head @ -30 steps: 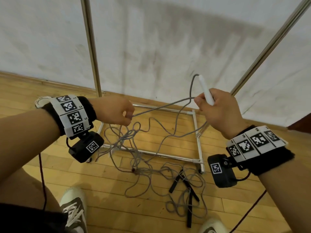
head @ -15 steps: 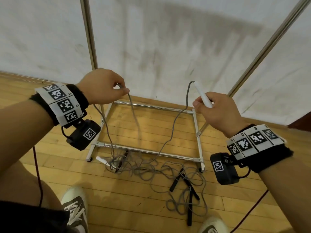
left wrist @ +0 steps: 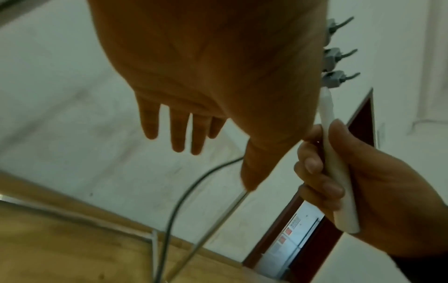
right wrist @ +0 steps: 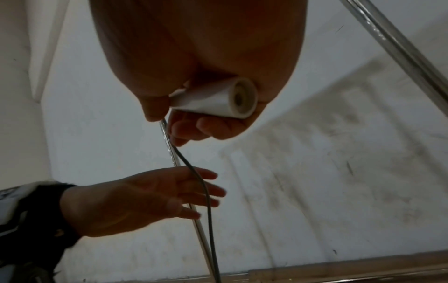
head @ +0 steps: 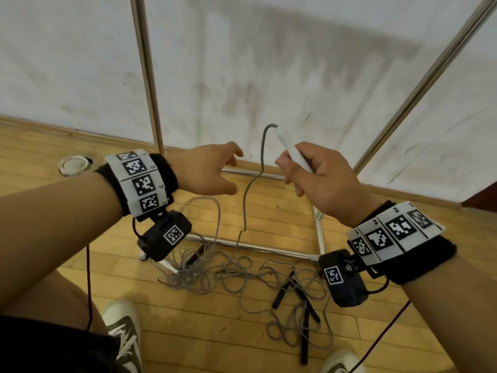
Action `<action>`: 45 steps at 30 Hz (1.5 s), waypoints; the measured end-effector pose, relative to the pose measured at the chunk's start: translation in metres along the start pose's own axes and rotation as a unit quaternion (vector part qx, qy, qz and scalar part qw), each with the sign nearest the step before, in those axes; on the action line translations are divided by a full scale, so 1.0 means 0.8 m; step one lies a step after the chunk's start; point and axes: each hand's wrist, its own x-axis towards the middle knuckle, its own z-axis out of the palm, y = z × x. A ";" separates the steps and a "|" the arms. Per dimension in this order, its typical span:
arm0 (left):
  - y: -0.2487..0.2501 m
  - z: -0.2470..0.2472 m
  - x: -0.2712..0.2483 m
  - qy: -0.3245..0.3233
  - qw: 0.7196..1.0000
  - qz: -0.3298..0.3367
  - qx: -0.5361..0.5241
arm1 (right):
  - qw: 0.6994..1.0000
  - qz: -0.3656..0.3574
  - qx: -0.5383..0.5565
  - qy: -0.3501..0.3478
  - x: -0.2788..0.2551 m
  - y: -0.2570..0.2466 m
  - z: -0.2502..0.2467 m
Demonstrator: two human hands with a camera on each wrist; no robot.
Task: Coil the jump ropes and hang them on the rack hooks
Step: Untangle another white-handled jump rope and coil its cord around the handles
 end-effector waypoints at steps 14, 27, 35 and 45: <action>-0.014 0.032 -0.009 -0.090 0.988 0.029 -0.119 | 0.990 0.057 0.017 0.126 0.001 0.024 -0.037; -0.051 0.053 -0.015 -0.167 0.985 -0.037 -0.036 | 0.940 0.175 0.115 0.269 -0.002 0.045 -0.096; 0.023 0.035 -0.001 -0.067 0.983 0.050 -0.164 | 0.997 0.064 -0.033 0.000 -0.017 0.032 -0.020; 0.022 0.019 -0.004 0.027 0.986 0.124 -0.111 | 0.998 0.020 -0.056 0.031 -0.004 0.019 -0.017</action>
